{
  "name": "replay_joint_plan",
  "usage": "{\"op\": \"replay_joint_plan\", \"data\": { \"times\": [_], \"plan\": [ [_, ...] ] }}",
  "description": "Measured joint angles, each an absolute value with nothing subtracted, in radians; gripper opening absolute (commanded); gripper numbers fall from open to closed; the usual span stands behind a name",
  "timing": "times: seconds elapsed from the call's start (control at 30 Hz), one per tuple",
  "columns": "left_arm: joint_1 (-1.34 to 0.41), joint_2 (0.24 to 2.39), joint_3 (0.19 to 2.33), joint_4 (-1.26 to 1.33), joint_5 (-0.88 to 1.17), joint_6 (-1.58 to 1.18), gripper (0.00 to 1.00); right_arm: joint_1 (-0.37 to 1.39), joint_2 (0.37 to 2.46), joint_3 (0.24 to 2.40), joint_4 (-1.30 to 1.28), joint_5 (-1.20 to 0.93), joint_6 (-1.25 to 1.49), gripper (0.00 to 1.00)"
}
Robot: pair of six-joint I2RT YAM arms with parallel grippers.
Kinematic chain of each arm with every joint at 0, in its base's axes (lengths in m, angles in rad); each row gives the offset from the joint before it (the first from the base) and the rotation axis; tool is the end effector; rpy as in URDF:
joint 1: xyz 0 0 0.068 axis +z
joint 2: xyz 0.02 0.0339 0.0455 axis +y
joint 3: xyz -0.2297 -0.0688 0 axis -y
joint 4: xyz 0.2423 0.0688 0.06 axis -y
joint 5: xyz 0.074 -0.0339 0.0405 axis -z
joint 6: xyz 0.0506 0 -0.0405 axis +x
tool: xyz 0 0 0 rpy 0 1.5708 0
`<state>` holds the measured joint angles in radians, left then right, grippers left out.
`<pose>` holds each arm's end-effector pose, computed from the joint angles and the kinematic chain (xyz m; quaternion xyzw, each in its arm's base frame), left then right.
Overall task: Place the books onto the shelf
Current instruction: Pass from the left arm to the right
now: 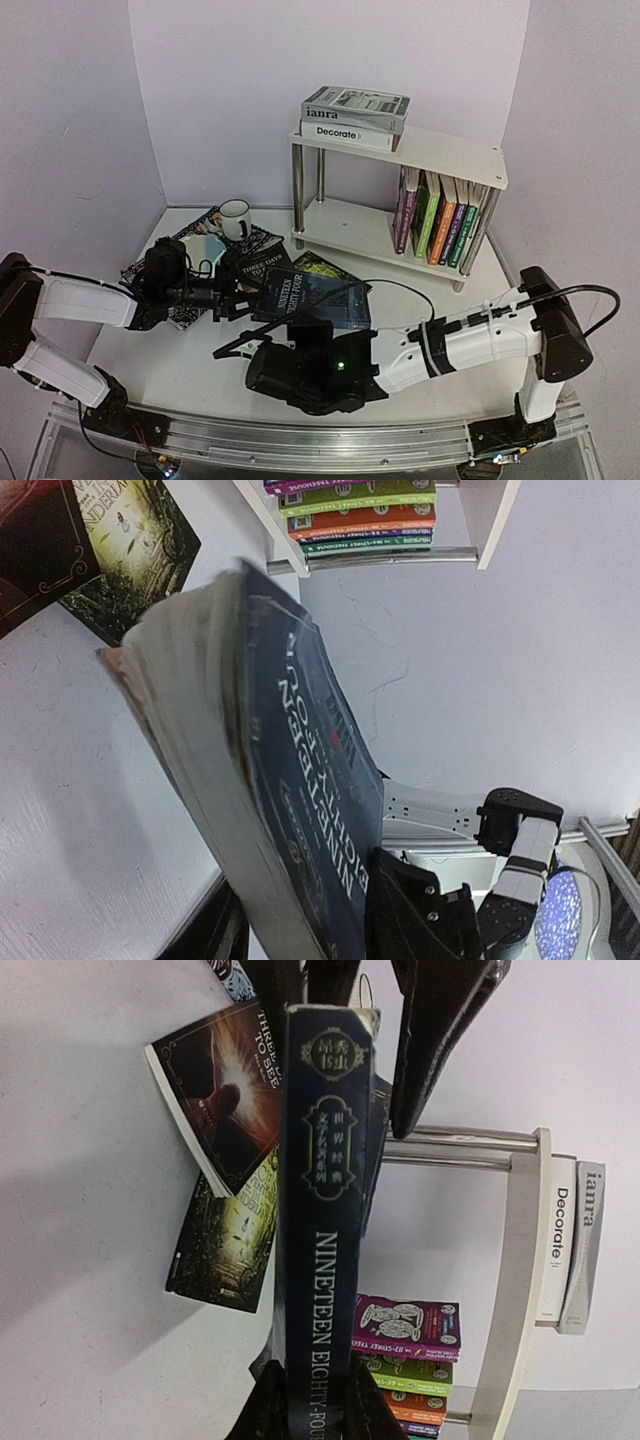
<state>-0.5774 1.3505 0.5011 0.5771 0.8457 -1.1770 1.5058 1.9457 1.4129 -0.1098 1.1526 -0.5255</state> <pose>0.2127 -0.1837 0.1664 0.0225 0.7673 -0.6329 0.1011 0.0734 0.4151 0.1992 -0.5086 0.6025 -0.2532 0.5605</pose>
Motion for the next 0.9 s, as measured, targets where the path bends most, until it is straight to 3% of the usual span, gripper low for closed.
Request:
{"op": "replay_joint_plan", "data": {
  "times": [0.1,0.2,0.23,0.9],
  "plan": [
    [-0.577,1.34,0.501,0.588,0.859,-1.172,0.64,1.504,1.906,1.389,-0.117,1.153,-0.525,0.0],
    [-0.577,1.325,0.501,0.609,0.863,-1.175,0.93,1.503,1.872,1.364,-0.139,1.154,-0.528,0.0],
    [-0.577,1.32,0.501,0.616,0.864,-1.172,0.99,1.502,1.863,1.358,-0.146,1.156,-0.53,0.0],
    [-0.45,1.161,0.49,0.466,0.901,-1.041,1.0,1.426,1.506,1.174,-0.184,1.153,-0.509,0.0]
  ]
}}
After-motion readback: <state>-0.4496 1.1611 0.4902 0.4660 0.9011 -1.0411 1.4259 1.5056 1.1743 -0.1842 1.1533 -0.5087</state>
